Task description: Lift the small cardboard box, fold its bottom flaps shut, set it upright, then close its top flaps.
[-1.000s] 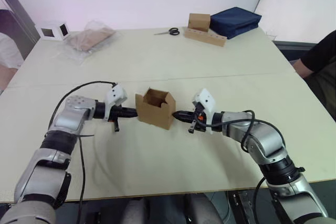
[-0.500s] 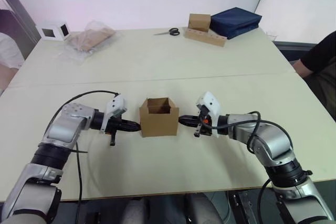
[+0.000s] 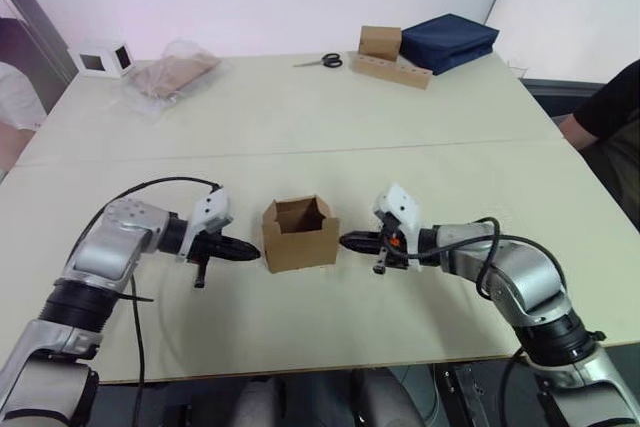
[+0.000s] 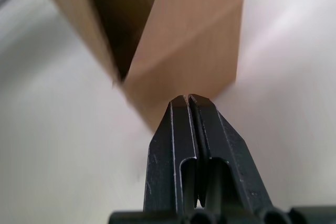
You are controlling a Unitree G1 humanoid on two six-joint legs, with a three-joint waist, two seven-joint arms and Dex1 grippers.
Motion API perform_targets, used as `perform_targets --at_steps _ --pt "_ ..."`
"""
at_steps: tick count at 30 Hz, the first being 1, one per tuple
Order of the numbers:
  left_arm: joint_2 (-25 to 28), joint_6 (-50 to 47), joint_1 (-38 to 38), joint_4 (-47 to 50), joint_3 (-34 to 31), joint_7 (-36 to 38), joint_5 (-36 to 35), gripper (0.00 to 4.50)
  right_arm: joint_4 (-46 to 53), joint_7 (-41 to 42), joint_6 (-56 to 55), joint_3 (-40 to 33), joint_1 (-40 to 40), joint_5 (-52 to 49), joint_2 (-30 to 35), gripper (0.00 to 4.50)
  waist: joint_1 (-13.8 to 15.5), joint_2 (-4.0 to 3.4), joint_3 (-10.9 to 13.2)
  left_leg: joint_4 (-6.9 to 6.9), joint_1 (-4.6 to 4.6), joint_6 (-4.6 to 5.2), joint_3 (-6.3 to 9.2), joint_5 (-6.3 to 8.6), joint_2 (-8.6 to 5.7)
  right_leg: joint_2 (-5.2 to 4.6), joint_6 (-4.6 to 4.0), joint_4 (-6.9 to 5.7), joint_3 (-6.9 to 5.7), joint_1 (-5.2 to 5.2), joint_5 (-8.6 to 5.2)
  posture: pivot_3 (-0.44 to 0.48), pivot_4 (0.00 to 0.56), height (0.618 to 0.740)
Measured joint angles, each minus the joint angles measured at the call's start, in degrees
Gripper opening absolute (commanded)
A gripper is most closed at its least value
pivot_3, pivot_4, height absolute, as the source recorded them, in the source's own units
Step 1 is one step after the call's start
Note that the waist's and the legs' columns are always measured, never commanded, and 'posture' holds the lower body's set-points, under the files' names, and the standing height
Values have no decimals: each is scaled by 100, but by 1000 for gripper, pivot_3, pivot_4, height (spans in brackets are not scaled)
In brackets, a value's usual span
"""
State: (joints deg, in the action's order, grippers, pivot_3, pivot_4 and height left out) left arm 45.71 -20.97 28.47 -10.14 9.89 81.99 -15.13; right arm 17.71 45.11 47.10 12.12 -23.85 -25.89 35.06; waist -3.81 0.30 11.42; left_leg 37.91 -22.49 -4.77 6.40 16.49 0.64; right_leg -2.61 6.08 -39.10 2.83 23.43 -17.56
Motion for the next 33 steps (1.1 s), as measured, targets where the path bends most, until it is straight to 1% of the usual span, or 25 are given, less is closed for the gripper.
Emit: perform_targets --at_steps 2,5,6,9,14,23,27,33 --pt "29 -103 -10 28 -122 -20 -85 33 -1 21 -97 -47 18 36 27 0 -3 0 0 0 0 0 0 0 0 0 0 0 0 0 0 0 150 740" --pt "25 -478 13 242 -495 -164 -456 33 -37 49 -307 -275 -12 60 45 0 3 0 0 0 0 0 0 0 0 -1 0 0 0 -1 0 0 150 740" --pt "24 -530 33 263 -529 -196 -512 33 -60 52 -319 -321 -27 56 40 0 4 0 0 0 0 0 0 0 0 -1 0 0 0 -1 0 0 150 740" --pt "-106 -1038 73 584 -883 -462 -943 33 -289 112 -330 -628 -266 -153 -114 0 -4 0 0 0 1 0 0 0 1 0 0 -1 0 -1 0 0 150 740" --pt "-268 -1438 47 910 -1011 -835 -1278 33 -471 264 -348 -733 -428 -432 -457 0 -9 0 0 0 1 1 -1 0 2 0 0 -1 1 -1 0 0 150 740" --pt "-562 -1447 -133 1140 -1003 -1251 -1313 33 -920 476 -415 -517 -732 -448 -867 0 -1 0 0 0 2 0 -1 0 2 -1 0 -1 0 -2 0 0 150 740" --pt "-756 -1207 -257 1214 -806 -1401 -1158 33 -1337 620 -649 -104 -820 -218 -1051 0 -1 -1 -1 0 4 0 -1 0 2 0 0 0 1 -2 0 0 150 740" --pt "-826 -950 -256 1249 -664 -1578 -993 33 -1524 813 -987 114 -869 64 -1056 0 28 -1 -20 1 18 0 0 0 1 -2 0 0 0 -19 0 0 150 740"
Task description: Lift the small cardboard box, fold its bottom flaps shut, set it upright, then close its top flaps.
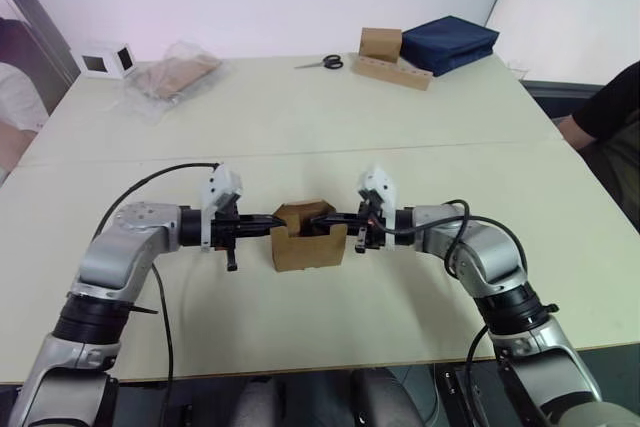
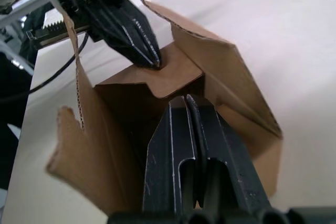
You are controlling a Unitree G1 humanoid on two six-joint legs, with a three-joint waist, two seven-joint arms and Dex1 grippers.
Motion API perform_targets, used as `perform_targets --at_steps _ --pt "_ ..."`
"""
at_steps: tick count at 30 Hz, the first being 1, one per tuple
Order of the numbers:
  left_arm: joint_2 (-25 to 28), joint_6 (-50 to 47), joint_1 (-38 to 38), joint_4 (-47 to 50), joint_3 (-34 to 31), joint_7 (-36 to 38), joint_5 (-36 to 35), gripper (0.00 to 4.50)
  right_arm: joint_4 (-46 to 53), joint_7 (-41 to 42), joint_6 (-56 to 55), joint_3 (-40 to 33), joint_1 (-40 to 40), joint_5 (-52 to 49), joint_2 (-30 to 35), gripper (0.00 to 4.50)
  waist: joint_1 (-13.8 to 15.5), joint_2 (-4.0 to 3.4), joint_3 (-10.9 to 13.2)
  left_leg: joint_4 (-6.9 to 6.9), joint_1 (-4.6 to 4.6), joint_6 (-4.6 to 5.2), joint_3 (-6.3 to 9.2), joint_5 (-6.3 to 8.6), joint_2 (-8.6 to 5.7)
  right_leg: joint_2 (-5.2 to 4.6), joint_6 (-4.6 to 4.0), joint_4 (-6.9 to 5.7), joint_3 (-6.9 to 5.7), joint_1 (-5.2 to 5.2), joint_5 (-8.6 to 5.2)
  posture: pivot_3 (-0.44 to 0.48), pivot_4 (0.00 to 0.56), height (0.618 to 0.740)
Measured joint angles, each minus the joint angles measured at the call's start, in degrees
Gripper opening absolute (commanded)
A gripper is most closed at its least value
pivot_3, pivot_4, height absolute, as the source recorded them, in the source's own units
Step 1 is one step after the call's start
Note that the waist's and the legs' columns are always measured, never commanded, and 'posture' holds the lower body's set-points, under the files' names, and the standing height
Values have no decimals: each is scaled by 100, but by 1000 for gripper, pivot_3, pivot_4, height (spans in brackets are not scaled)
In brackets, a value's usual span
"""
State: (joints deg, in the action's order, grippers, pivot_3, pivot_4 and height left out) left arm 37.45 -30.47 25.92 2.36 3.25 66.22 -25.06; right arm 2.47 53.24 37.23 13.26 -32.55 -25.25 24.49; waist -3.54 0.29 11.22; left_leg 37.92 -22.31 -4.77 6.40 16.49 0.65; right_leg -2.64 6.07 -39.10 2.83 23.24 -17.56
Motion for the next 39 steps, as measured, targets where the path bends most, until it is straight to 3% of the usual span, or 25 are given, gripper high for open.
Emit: perform_targets --at_steps 10,27,33,39 --pt "-8 -32 -45 149 24 -92 14 33 160 0 86 -169 106 -51 113 0 79 0 -12 0 2 0 0 0 0 0 0 1 0 -2 0 0 150 740" --pt "533 -663 62 479 -524 -167 -656 33 1992 -295 1136 -1413 192 -1273 839 0 114 -1 -9 -1 -5 1 1 1 1 2 0 4 -1 4 0 0 150 740" --pt "571 -421 591 -243 -457 -65 -482 33 2586 -244 1362 -1309 381 -1597 1062 0 105 -1 -8 -1 -5 1 1 1 0 3 0 4 -1 5 0 0 150 740" --pt "460 -232 910 -697 -390 117 -345 33 2681 -400 1242 -647 587 -1233 1076 0 99 0 -8 -1 -7 1 -1 1 0 3 0 5 -1 7 0 0 150 740"
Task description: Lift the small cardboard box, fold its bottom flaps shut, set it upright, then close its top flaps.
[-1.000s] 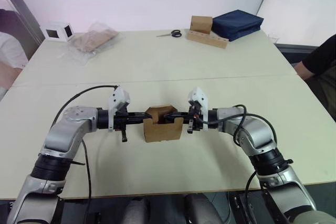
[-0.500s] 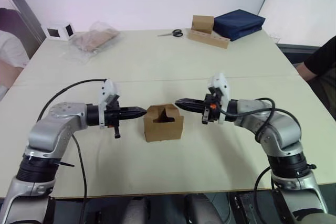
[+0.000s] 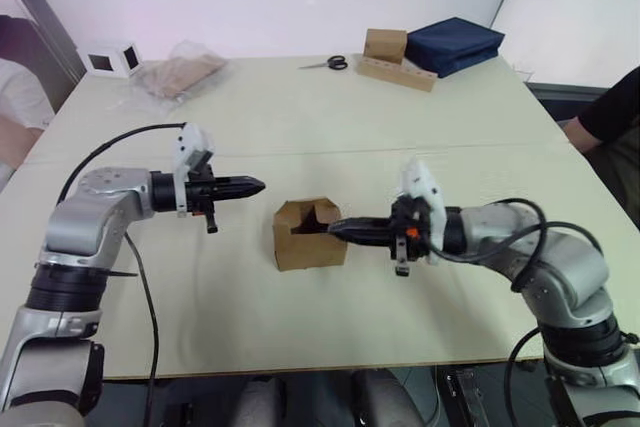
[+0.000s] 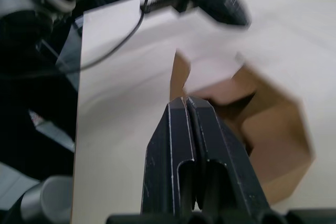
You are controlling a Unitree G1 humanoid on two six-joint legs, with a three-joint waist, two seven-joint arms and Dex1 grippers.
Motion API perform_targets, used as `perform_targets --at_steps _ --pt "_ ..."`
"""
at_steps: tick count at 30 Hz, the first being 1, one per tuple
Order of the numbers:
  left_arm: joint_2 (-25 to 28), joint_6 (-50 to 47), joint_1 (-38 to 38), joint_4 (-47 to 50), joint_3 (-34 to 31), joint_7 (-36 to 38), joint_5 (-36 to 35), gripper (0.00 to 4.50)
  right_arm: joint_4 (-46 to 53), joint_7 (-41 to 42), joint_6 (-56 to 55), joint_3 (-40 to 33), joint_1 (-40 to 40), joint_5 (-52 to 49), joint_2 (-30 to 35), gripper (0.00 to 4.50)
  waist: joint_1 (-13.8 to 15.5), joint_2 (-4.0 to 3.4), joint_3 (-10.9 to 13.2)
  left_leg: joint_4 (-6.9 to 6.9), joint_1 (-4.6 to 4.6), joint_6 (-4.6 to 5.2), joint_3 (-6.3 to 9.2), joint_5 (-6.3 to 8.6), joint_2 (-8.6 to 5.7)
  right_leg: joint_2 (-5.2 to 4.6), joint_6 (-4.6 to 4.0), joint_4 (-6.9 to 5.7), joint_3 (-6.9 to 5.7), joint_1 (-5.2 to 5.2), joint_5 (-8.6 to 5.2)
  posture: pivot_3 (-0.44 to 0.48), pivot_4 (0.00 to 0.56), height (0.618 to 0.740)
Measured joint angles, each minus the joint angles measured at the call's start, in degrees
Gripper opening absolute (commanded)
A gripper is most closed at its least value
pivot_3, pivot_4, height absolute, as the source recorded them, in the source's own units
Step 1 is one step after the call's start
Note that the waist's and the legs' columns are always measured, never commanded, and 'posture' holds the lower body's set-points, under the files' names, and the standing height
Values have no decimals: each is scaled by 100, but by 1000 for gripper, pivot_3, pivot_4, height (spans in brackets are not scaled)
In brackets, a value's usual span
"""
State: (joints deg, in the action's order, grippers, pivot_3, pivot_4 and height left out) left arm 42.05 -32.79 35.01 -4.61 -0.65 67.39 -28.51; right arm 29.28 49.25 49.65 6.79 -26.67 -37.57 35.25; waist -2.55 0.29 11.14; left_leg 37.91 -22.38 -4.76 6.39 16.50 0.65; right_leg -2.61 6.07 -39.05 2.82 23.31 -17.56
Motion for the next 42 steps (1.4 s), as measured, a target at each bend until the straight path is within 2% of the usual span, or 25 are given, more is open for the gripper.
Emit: perform_targets --at_steps 5,8,12,17,28,42 --pt "-466 404 410 -715 288 -52 377 33 -127 -133 -204 595 23 353 -272 0 12 2 0 2 -2 -1 2 0 -2 -2 0 1 -3 -1 0 0 150 740" --pt "-713 777 620 -1290 441 -39 623 33 -277 -168 -256 608 3 420 -310 0 10 2 0 2 -2 -1 2 0 -2 -1 0 1 -3 0 0 0 150 740" --pt "-1312 1595 1076 -2503 818 130 1111 33 -492 -172 -373 645 -75 539 -434 0 18 4 1 3 -4 -1 3 0 -4 -3 0 3 -5 -1 0 0 150 740" --pt "-1683 2181 1377 -3227 906 458 1338 33 -632 -163 -435 662 -81 645 -458 0 -7 5 2 1 -6 0 3 0 -4 -1 0 2 -3 5 0 0 150 740" --pt "-1867 2713 1496 -3689 935 908 1555 33 -962 -270 -420 753 -107 751 -804 0 -1 5 2 2 -6 0 3 0 -4 -2 0 2 -3 5 1 0 150 740" --pt "-2032 2868 1495 -3683 946 1014 1670 33 -1058 -285 -163 533 -376 474 -946 0 -2 5 2 2 -6 0 4 0 -4 -2 0 1 -3 5 1 0 150 740"
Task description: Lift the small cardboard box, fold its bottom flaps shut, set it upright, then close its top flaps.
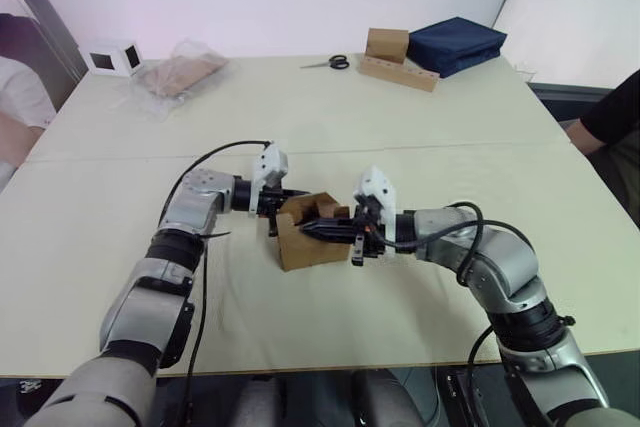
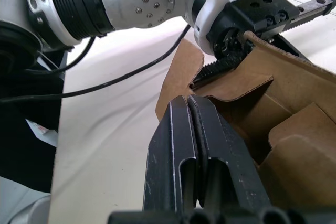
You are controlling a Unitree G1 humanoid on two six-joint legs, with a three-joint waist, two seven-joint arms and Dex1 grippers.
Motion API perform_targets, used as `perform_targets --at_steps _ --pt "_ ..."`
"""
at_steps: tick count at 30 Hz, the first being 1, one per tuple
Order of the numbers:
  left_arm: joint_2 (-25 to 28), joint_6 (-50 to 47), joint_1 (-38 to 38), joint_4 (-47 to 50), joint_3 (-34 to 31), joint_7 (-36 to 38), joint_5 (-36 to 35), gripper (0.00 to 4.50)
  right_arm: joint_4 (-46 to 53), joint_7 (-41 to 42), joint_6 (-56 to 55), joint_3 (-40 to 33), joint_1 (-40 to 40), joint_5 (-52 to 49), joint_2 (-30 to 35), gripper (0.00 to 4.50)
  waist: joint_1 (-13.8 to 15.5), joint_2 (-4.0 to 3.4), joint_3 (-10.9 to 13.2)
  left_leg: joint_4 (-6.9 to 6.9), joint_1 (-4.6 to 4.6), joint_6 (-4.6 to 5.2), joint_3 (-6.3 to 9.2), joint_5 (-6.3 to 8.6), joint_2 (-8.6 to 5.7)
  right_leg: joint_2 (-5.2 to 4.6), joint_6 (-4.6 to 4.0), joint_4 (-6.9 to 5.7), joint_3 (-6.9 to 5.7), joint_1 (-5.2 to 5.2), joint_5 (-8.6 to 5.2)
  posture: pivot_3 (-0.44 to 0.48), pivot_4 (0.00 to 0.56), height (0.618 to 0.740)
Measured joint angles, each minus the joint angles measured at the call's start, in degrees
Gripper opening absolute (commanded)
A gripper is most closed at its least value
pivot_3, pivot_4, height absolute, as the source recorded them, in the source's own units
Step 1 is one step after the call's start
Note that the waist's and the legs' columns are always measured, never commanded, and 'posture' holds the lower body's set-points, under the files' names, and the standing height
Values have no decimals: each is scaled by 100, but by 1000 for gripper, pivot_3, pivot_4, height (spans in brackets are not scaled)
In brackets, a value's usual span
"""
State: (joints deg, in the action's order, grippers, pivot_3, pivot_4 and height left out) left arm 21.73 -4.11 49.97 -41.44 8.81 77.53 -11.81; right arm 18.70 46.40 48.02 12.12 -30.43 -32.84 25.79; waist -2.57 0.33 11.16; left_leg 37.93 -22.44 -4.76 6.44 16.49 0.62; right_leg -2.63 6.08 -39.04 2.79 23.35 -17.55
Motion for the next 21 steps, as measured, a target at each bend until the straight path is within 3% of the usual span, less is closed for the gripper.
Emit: perform_targets --at_steps 16,21 --pt "-18 68 -6 176 -1 18 11 33 -439 65 -451 450 22 589 -11 0 -1 0 0 0 0 0 0 0 0 0 0 0 0 0 0 0 150 740" --pt "312 -67 -272 687 -79 -3 -22 33 -450 70 -492 484 18 694 -31 0 -13 0 0 -1 1 0 1 0 1 1 0 -1 0 0 0 0 150 740"
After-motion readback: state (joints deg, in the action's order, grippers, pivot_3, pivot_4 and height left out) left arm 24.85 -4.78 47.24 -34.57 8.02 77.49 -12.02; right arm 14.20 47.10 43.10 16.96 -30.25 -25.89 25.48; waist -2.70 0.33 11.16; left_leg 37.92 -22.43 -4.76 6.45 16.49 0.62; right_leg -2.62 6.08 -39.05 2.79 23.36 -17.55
